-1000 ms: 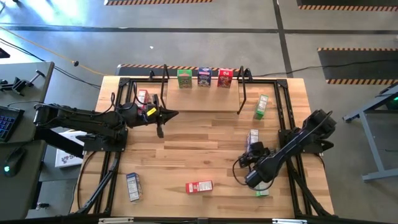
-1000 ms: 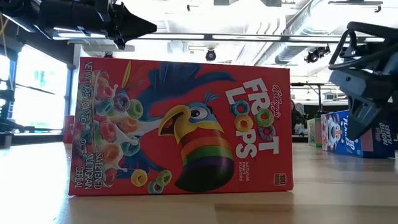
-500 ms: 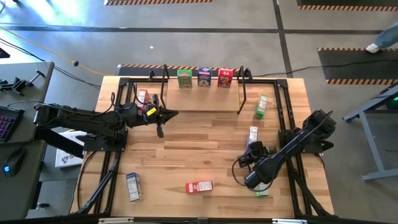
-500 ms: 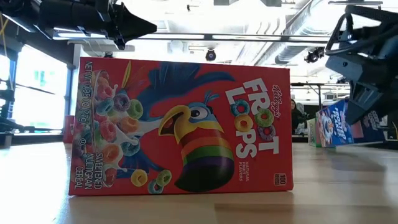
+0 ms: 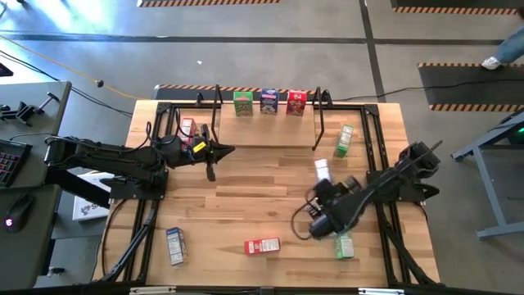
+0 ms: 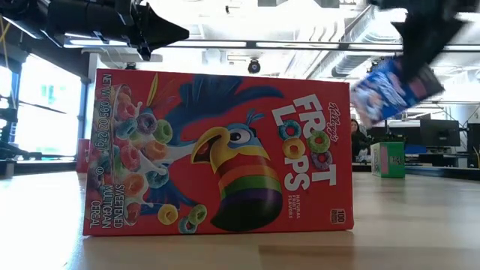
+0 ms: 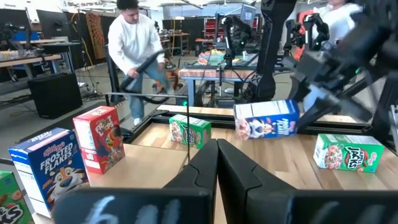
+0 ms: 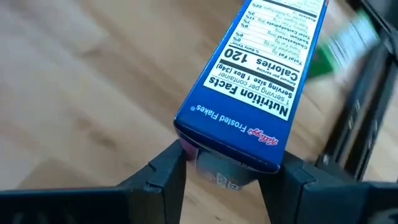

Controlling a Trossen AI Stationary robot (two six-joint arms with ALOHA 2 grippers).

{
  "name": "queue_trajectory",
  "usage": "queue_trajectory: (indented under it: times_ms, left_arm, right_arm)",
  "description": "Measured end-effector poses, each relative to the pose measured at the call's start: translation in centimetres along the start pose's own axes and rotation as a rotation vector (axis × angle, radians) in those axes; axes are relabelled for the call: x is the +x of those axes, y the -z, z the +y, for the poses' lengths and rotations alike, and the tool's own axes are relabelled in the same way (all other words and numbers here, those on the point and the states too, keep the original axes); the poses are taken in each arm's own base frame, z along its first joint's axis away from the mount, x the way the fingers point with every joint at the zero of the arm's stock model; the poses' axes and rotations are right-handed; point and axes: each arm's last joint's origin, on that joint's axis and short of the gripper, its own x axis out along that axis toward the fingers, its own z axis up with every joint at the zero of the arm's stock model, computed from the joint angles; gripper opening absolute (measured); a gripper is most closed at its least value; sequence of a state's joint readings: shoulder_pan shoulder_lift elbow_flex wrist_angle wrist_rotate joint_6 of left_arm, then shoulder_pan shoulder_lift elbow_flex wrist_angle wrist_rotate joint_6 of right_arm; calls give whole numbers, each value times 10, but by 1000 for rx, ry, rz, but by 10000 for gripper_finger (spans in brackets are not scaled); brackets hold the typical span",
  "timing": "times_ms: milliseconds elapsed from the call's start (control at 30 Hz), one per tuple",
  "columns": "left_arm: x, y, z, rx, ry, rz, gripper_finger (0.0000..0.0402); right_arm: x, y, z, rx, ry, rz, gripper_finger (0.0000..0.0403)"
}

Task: Stack cereal on shelf
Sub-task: Put the right blue cereal box on the shelf aligned with the blue cereal box

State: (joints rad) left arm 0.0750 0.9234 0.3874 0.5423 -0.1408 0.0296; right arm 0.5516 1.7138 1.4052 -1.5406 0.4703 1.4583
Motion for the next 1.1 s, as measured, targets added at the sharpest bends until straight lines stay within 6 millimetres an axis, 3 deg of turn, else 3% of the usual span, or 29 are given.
queue_trajectory:
  times_ms: [200, 333, 433, 733, 1100]
  left_arm:
    - [0, 0, 0, -1, 0, 0, 1]
    - [0, 0, 0, -3, 0, 0, 1]
    - [0, 0, 0, -2, 0, 0, 1]
    - [0, 0, 0, -25, 0, 1, 1]
    - [0, 0, 0, -29, 0, 3, 1]
  right_arm:
    - [-13, -68, 2, -316, -312, 147, 148]
    - [1, -103, -7, -412, -528, 287, 148]
    - [22, -118, -18, -417, -603, 386, 148]
    - [70, -121, -31, -433, -668, 526, 152]
    - [78, -122, -28, -464, -628, 444, 233]
